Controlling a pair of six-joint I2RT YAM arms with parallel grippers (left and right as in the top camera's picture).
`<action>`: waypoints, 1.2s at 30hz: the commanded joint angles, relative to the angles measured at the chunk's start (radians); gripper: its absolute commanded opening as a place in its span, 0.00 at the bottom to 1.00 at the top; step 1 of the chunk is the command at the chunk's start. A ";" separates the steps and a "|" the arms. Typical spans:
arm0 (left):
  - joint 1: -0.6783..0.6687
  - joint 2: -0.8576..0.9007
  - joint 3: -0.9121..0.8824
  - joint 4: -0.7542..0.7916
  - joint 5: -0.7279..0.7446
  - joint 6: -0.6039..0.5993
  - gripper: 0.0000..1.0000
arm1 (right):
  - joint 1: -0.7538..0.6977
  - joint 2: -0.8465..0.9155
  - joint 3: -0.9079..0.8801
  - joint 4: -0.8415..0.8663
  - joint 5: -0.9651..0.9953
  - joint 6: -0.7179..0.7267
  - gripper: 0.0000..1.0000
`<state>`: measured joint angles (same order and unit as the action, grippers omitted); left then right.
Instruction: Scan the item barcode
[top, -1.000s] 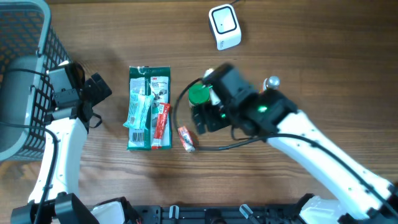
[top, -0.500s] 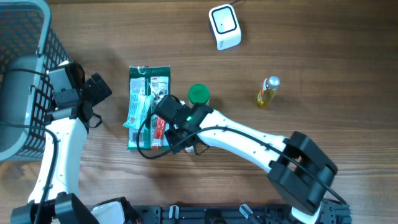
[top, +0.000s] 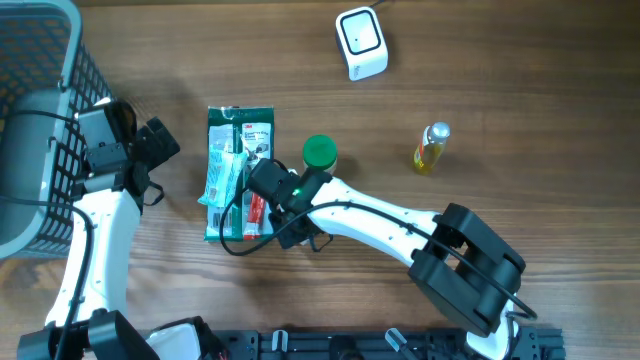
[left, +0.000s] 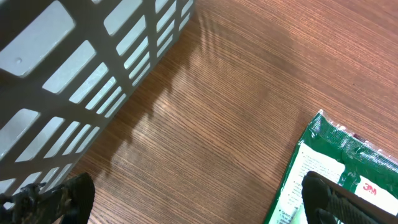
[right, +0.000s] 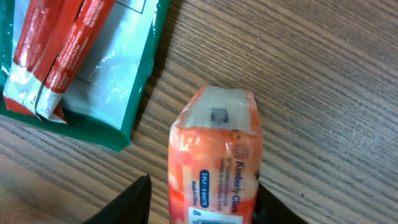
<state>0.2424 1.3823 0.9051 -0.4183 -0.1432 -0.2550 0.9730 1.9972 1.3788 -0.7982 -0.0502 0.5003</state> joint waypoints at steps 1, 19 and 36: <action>0.004 -0.013 0.015 0.003 0.005 0.012 1.00 | 0.005 0.014 0.014 0.004 0.035 -0.001 0.43; 0.004 -0.013 0.015 0.003 0.005 0.012 1.00 | -0.051 0.015 0.013 0.103 0.071 0.128 0.57; 0.004 -0.013 0.015 0.003 0.005 0.013 1.00 | -0.084 -0.418 0.014 0.031 0.245 0.079 0.72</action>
<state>0.2424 1.3823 0.9051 -0.4183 -0.1432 -0.2554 0.9195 1.6630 1.3792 -0.7197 0.0887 0.5892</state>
